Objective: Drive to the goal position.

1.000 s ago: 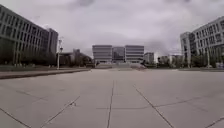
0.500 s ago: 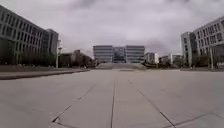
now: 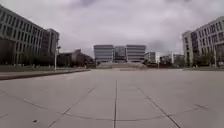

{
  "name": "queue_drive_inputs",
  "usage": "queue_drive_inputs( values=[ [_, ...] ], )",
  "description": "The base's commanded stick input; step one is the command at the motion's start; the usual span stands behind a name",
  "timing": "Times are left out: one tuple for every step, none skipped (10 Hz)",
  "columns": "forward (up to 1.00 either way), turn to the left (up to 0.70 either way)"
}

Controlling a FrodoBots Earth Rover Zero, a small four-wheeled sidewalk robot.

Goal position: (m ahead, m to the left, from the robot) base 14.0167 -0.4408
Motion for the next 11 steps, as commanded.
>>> queue_drive_inputs(
  values=[
    [1.00,0.00],
    [1.00,0.00],
    [1.00,0.00],
    [1.00,0.00],
    [1.00,0.00],
    [1.00,0.00],
    [1.00,-0.01],
    [1.00,-0.15],
    [1.00,-0.37],
    [1.00,-0.19],
    [1.00,-0.08]
  ],
)
